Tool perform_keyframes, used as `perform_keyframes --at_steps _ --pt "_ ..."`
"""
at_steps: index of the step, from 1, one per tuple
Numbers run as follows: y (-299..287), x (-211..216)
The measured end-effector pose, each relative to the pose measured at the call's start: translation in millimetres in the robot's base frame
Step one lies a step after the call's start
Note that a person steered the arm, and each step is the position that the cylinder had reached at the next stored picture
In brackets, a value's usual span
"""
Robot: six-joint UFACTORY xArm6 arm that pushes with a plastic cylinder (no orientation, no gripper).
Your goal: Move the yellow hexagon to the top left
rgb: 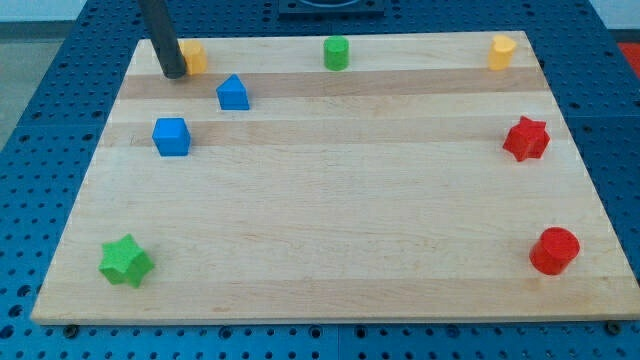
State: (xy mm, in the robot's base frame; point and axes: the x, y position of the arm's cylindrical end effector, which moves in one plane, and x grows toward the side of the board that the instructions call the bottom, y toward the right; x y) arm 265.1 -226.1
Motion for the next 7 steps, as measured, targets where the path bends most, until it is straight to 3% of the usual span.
perform_keyframes --at_steps 5,7 --pt "75 -13" --pt "66 -28"
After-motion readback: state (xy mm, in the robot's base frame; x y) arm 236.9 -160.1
